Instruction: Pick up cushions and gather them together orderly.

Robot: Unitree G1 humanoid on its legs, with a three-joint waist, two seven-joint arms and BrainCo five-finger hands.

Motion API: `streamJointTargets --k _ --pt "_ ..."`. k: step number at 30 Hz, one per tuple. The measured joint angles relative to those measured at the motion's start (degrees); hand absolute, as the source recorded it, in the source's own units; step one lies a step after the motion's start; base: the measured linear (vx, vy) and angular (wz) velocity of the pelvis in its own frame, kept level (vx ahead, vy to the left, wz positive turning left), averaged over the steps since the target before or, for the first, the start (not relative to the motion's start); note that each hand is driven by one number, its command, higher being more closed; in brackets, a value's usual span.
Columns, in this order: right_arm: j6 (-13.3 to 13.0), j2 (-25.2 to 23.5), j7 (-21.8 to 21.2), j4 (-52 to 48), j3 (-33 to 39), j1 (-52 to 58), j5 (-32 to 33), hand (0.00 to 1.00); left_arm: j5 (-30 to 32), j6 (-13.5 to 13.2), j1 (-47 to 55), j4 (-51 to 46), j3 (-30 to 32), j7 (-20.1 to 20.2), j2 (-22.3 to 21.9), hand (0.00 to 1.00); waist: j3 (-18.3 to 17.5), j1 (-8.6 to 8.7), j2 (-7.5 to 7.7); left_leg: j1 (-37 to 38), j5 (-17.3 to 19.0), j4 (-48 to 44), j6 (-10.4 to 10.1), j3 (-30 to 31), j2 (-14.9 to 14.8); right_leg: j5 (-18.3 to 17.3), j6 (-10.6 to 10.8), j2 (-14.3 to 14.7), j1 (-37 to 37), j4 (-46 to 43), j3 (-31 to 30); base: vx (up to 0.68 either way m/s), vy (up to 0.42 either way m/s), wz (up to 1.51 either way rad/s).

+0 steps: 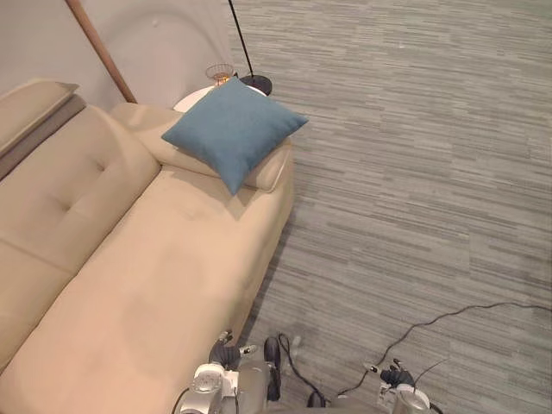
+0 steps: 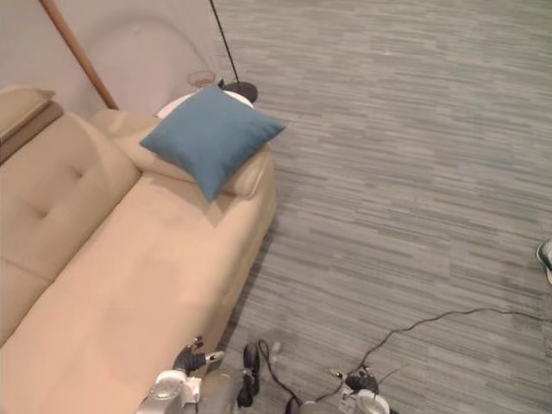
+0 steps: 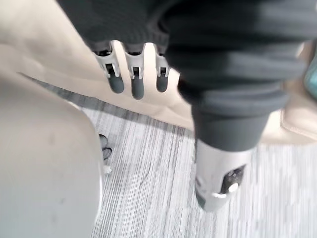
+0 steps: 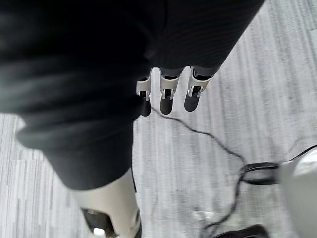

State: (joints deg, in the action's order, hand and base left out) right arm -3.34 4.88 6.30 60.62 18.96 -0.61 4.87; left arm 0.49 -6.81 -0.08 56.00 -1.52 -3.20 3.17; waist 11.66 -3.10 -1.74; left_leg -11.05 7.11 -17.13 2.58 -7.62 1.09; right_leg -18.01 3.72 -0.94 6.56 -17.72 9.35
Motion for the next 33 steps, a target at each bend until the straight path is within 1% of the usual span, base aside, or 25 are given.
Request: streamJointTargets --k 2,3,4,5,7,9,10,11,12,13,14,15,16,17,19,20,21,24,25,27,28,29,30,31,33 --pt "0.05 -0.71 -0.45 0.11 0.01 0.28 -0.31 0.0 -0.69 0.23 0.02 1.21 -0.65 -0.01 0.67 0.0 -0.41 0.73 1.06 3.74 2.99 -0.43 -0.07 -0.38 0.92 0.89 7.76 -3.8 -10.47 -26.62 -1.64 0.5 0.116 0.01" --pt "0.14 -1.06 -0.68 0.16 0.0 0.36 -0.32 0.0 -0.71 0.48 0.0 1.7 -0.96 -0.02 1.06 0.0 -0.31 1.24 1.4 5.57 4.06 -0.85 0.1 -0.05 1.2 0.72 7.4 -5.12 -12.85 -33.45 -1.24 0.62 0.072 0.26" --pt "0.36 -1.16 -0.8 0.47 0.04 0.76 -0.23 0.0 -0.71 1.01 0.21 1.98 -2.0 -0.11 1.58 0.0 -0.33 1.58 1.46 8.63 4.88 -0.61 -0.01 0.24 1.29 -0.05 5.74 -7.3 -14.6 -37.76 0.53 0.53 0.033 0.15" --pt "0.45 -0.83 -0.89 0.78 0.22 0.51 -0.32 0.0 -0.81 1.04 0.37 1.95 -2.27 -0.12 1.75 0.0 -0.25 1.63 1.29 12.17 4.91 1.21 -0.06 0.4 1.1 -1.1 3.76 -8.96 -15.64 -37.09 2.05 0.61 0.013 0.03" --pt "0.43 -0.28 -0.88 0.76 0.05 -0.51 -0.32 0.0 -1.08 1.04 0.2 1.87 -2.13 -0.28 1.68 0.0 0.07 1.79 0.07 16.67 5.0 4.28 -0.22 0.63 -0.69 -2.06 1.44 -9.45 -18.07 -29.38 4.41 0.49 -0.053 -0.05" --pt "0.43 -0.22 -0.89 0.7 -0.15 -1.36 -0.32 0.0 -1.63 1.01 0.16 1.74 -2.14 -0.33 1.6 0.0 -0.02 1.88 -1.24 17.94 5.39 5.28 -0.89 0.81 -2.37 -1.02 0.86 -8.67 -20.59 -20.47 4.14 0.41 -0.116 0.12" --pt "0.46 -0.27 -0.99 0.64 -0.18 -1.94 -0.31 0.0 -1.79 0.95 0.04 1.45 -2.19 -0.35 1.53 0.0 0.07 2.37 -1.42 19.18 6.25 5.94 -2.34 1.91 -3.85 3.55 1.3 -7.46 -22.84 -9.7 1.35 0.34 -0.152 0.28" --pt "0.43 -0.3 -1.07 0.58 -0.15 -1.97 -0.23 0.0 -1.77 0.91 0.13 1.47 -2.17 -0.4 1.56 0.0 -0.06 2.56 -1.25 19.56 6.65 6.1 -3.02 2.19 -4.1 6.77 1.45 -7.27 -23.35 -4.83 -0.21 0.43 -0.22 0.44" --pt "0.45 -0.25 -1.08 0.63 -0.16 -1.54 -0.27 0.0 -1.77 0.9 0.53 1.53 -2.18 -0.45 1.7 0.0 -0.29 2.83 -0.28 20.9 8.08 6.0 -5.42 2.92 -3.99 14.42 1.29 -7.35 -23.08 3.3 -2.95 0.46 -0.297 0.44" --pt "0.46 -0.42 -1.12 0.81 -0.19 -0.44 -0.24 0.0 -1.73 0.9 0.85 1.62 -2.04 -0.46 2.15 0.0 -0.52 2.86 1.37 22.31 9.59 5.85 -7.23 4.54 -3.44 22.59 0.54 -7.8 -23.03 4.9 -4.91 0.46 -0.313 0.4" --pt "0.45 0.86 -1.12 0.8 0.09 -0.61 -0.25 0.0 -1.74 1.08 0.91 2.62 -1.63 -0.65 0.81 0.0 -0.21 3.03 -0.87 23.1 10.16 5.42 -7.51 5.88 -5.22 21.44 -0.31 -6.42 -23.35 0.89 -3.69 0.45 -0.329 0.44" --pt "0.46 2.02 -1.14 0.81 -0.05 -0.17 -0.31 0.0 -1.73 0.86 1.56 2.67 -1.63 -0.56 -0.38 0.0 -1.19 3.22 -2.07 21.83 10.07 2.02 -7.63 7.77 -6.84 17.36 -1.23 -5.7 -23.55 -1.17 -2.74 0.43 -0.306 0.4" --pt "0.44 2.56 -1.13 0.83 0.13 0.06 -0.35 0.0 -1.67 0.72 1.6 2.54 -1.04 -0.48 -1.4 0.0 -1.34 3.09 -2.86 19.23 9.9 -3.83 -7.84 9.18 -7.97 15.22 -2.39 -5.05 -23.02 -2.55 -1.09 0.41 -0.318 0.51" --pt "0.44 2.51 -1.09 0.71 0.28 0.28 -0.34 0.0 -1.67 0.68 1.29 2.54 0.46 -0.42 -1.99 0.0 -1.2 3.24 -3.09 16.21 8.91 -10.11 -8.24 10.2 -8.81 13.58 -2.9 -4.96 -22.17 -3.21 0.58 0.38 -0.352 0.6" --pt "0.45 1.87 -1.03 0.26 -0.66 1.82 -0.23 0.0 -1.69 0.7 1.16 1.58 2.86 -0.4 -2.6 0.0 -0.43 3.52 -2.64 7.43 -0.04 -28.62 -6.99 9.42 -11.86 10.94 -4.69 -3.91 -16.97 -1.78 3.24 0.4 -0.387 0.61" --pt "0.44 1.91 -0.76 -0.39 -1.39 2.32 -0.16 0.0 -1.7 0.2 1.09 0.84 2.79 -0.35 -2.42 0.0 0.14 2.71 -2.63 3.81 1.25 -36.57 -5.95 5.82 -14.47 10.24 -5.6 -2.67 -12.4 0.84 4.17 0.33 -0.272 0.22" --pt "0.43 1.94 -0.69 -0.41 -1.2 2.55 -0.13 0.0 -1.7 0.0 1.07 0.75 2.77 -0.35 -2.43 0.0 0.18 2.58 -2.64 2.95 2.16 -37.86 -5.68 4.79 -14.84 10.19 -5.72 -2.56 -11.13 1.75 4.65 0.31 -0.207 0.08" --pt "0.38 1.77 -0.52 -1.02 -1.02 2.77 0.18 0.0 -1.71 -0.32 0.87 0.45 2.19 -0.28 -2.36 0.0 0.34 2.52 -2.32 -1.11 6.09 -31.85 -5.11 -1.03 -12.72 10.09 -5.68 -2.79 -4.34 7.59 6.13 0.25 -0.108 0.16" --pt "0.36 1.62 -0.55 -1.13 -0.92 2.74 0.2 0.0 -1.7 -0.32 0.83 0.23 2.04 -0.2 -2.35 0.0 0.33 2.36 -2.24 -1.89 6.24 -24.75 -5.15 -3.15 -11.06 9.69 -5.1 -3.14 -2.86 9.03 7.04 0.23 -0.028 0.26" --pt "0.37 1.3 -0.56 -1.15 -0.6 3.03 0.23 0.0 -1.67 -0.29 0.52 0.26 1.16 -0.11 -2.25 0.0 0.32 2.43 -2.26 -1.72 4.33 -10.67 -5.1 -7.92 -8.79 8.84 -4.04 -3.57 -0.86 10.53 8.97 0.32 0.034 0.54" --pt "0.39 1.31 -0.55 -1.08 0.33 3.52 0.24 0.0 -1.58 -0.25 0.33 0.45 0.04 -0.04 -2.12 0.0 0.24 2.56 -2.4 -0.82 0.85 -2.01 -5.45 -11.92 -7.63 8.2 -3.09 -3.54 0.38 11.28 10.56 0.39 0.118 0.72" --pt "0.4 1.11 -0.52 -1.04 0.95 3.73 0.24 0.0 -1.3 -0.27 0.28 0.67 -0.47 0.02 -2.03 0.0 0.1 2.43 -2.64 -0.04 -4.16 3.13 -3.04 -15.07 -7.25 7.32 -2.11 -3.12 1.15 11.4 11.42 0.36 0.119 0.56" --pt "0.4 0.65 -0.51 -1.02 1.08 3.53 0.25 0.0 -1.09 -0.25 0.05 0.78 -0.55 0.03 -1.73 0.0 0.07 2.18 -2.28 0.67 -5.9 4.07 -0.32 -15.97 -6.85 6.77 -1.44 -3.35 1.99 11.14 11.33 0.38 0.106 0.3" --pt "0.38 -0.33 -0.57 -1.06 1.01 3.03 0.24 0.0 -0.76 -0.18 -0.2 0.89 -0.5 0.05 -0.76 0.0 -0.19 1.84 -0.56 1.48 -5.15 4.63 0.52 -15.96 -5.1 6.27 -0.6 -4.73 2.38 11.13 11.01 0.37 0.079 0.13" --pt "0.21 -0.47 -0.7 -1.06 0.56 2.17 0.19 0.0 -0.74 -0.09 -0.33 0.95 -0.08 0.12 -0.44 0.0 -0.27 1.7 0.35 1.18 -1.72 2.04 1.42 -15.29 -4.02 5.41 0.81 -6.21 2.39 8.36 10.52 0.35 0.093 0.16"
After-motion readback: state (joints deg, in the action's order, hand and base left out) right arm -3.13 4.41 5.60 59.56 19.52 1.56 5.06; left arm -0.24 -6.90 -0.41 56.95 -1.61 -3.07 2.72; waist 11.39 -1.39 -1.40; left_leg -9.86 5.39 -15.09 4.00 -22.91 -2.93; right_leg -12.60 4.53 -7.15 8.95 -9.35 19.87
